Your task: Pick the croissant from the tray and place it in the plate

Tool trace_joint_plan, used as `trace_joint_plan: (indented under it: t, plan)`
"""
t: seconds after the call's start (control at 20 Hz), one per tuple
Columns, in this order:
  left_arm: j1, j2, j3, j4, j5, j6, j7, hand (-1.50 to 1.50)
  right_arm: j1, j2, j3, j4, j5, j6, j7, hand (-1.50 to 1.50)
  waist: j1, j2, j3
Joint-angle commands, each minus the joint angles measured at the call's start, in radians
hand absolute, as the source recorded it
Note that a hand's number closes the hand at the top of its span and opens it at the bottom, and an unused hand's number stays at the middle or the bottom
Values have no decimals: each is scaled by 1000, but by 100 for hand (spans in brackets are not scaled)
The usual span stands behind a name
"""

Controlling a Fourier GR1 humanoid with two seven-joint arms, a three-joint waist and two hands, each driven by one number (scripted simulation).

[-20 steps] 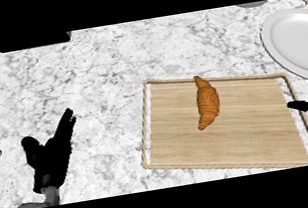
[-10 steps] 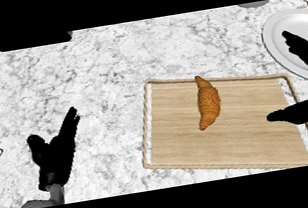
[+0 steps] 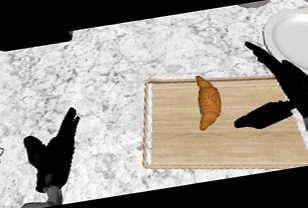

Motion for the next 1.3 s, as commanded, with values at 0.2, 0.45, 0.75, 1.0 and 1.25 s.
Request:
trace_joint_plan:
  t: [0.2, 0.45, 0.75, 1.0, 1.25]
  plan:
    - [22, -49, 9, 54, -13, -28, 4, 0, 9, 139, 53, 32, 82, 1, 3, -150, -4, 6, -7]
    - [-2, -66, 23, 105, -37, -51, -25, 0, -54, 151, 19, 60, 121, 47, 63, -150, -6, 7, -7]
    - [-7, -90, 9, 50, -84, -10, 25, 0, -51, 195, 63, 115, 248, 29, 93, -150, -4, 7, -7]
    - [-19, -114, 18, 72, -85, -25, 21, 0, -51, 209, 46, 155, 259, 63, 66, -150, -7, 7, -7]
    - [10, -98, 47, 52, -87, -42, 26, 0, -21, 241, 44, 232, 284, 53, -34, -150, -6, 7, -7]
